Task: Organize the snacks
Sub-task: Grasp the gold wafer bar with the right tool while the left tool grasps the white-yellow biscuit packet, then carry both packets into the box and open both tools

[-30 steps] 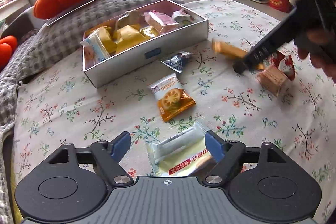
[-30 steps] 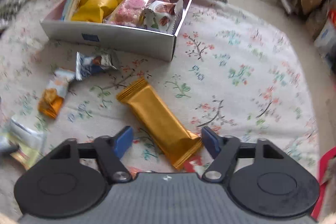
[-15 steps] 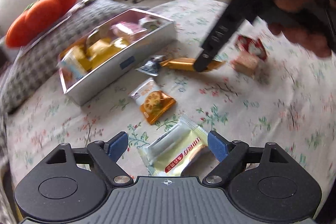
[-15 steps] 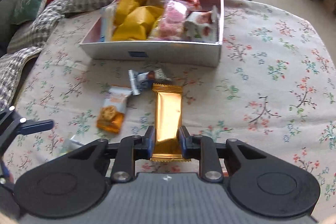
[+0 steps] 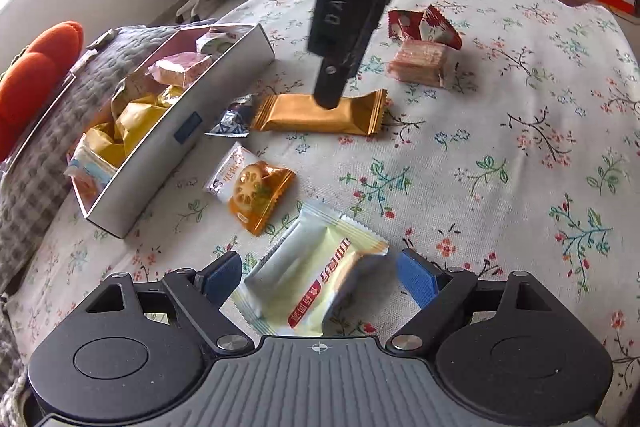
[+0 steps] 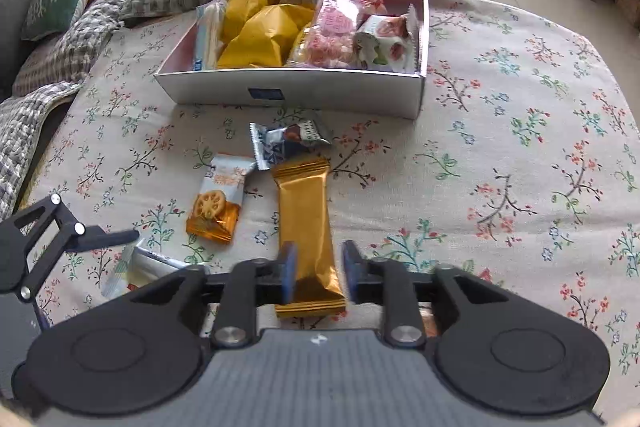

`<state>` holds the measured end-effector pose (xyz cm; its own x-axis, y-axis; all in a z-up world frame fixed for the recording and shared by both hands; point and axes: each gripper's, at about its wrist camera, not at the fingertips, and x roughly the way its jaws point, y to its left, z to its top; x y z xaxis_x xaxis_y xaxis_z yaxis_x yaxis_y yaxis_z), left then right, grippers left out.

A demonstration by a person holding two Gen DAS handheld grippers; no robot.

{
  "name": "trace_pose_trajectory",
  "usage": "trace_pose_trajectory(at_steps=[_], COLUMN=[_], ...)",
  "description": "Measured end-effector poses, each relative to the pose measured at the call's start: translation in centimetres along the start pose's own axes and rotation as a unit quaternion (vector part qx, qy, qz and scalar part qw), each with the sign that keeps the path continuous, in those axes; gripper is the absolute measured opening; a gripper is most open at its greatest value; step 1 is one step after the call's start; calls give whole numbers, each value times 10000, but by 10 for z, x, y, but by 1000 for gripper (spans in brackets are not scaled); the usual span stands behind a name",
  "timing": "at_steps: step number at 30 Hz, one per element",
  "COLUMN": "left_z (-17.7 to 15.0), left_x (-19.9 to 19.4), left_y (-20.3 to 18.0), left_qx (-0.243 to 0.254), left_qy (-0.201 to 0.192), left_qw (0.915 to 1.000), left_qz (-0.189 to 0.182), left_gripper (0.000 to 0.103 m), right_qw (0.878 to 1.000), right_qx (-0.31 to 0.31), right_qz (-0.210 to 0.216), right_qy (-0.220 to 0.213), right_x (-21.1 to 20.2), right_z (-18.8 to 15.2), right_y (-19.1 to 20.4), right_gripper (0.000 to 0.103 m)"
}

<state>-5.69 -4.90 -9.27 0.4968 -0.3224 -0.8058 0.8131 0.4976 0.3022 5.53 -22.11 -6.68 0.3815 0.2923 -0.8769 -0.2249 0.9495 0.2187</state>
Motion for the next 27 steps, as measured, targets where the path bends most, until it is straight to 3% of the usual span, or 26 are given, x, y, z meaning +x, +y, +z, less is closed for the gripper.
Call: trace_pose_trajectory(at_steps=[4,8,13,17,18,22,27], left_z=[0,4,2,5,6,10,11], left_x=[-2,-2,7,7,8,10,9], left_y=[-2,3,19,22,23,32,49], left_qx=[140,226,-12,-291,-357,-872,-1652], left_qy=[-18,-86,17,81,123,334,448], left_qw=[9999,9993,10000,9991,9989,9955,9852], left_qz=[49,280,30,-299,-275,-142,-26], left_gripper=[87,86,85,51,48,46,45], right_qw=[9998,9996,9997,9998,9998,9998,9999], right_qx=[-204,-245,-120,-91,-60,86,-13], right_qz=[-34,-139,-218,-192,-178,-173,-162], right_qy=[-77,-49,-9,-43,-58,-99,-44], right_x=[-2,-2,1,0,0,0,5], right_z=[1,0,1,1,2,4,1], right_y=[9,8,4,5,4,0,4], right_gripper=[48,48,47,46,45,45,45])
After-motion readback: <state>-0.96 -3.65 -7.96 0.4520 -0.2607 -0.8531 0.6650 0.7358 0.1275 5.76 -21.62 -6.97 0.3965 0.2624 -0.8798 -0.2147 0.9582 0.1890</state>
